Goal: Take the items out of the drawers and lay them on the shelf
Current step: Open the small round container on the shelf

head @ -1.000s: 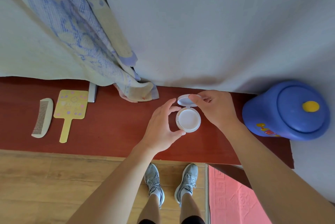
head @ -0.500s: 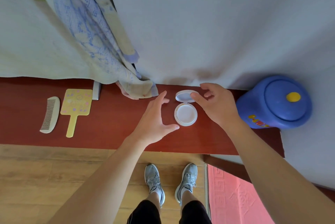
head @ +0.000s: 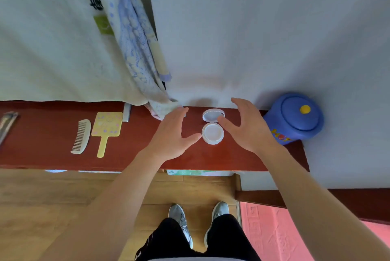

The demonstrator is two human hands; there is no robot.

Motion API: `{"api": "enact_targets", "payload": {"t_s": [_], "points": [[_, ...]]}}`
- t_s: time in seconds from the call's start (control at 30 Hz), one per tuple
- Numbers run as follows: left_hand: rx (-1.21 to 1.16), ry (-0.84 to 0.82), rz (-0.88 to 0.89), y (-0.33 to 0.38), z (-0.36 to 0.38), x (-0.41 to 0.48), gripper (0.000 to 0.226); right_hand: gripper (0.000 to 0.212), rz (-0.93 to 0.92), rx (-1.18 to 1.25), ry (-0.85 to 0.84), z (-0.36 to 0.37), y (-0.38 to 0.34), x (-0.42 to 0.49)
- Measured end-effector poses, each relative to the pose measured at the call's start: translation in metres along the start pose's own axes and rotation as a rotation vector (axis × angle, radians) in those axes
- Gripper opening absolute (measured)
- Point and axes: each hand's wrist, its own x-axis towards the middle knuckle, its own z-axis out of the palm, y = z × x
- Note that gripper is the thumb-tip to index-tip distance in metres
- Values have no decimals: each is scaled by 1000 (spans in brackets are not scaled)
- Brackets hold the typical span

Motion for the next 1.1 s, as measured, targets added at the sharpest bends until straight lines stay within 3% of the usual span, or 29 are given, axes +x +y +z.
{"api": "enact_targets", "payload": {"t_s": [0.2,0.67,0.83,1.1], "points": [[235,32,16,23,-40,-19,70,75,-42,-144,18,-25,-28,-25],[408,142,-34,95,-69,-83,54,60,-199,-281,9,-63,-39,-72],[462,170,-80,106,-59,-103,50,74,-270,-286,-21,-77,-31,-95],[410,189,-166,123,-55,-145,54,54,-360,-256,-63,-89,-39,-114]]}}
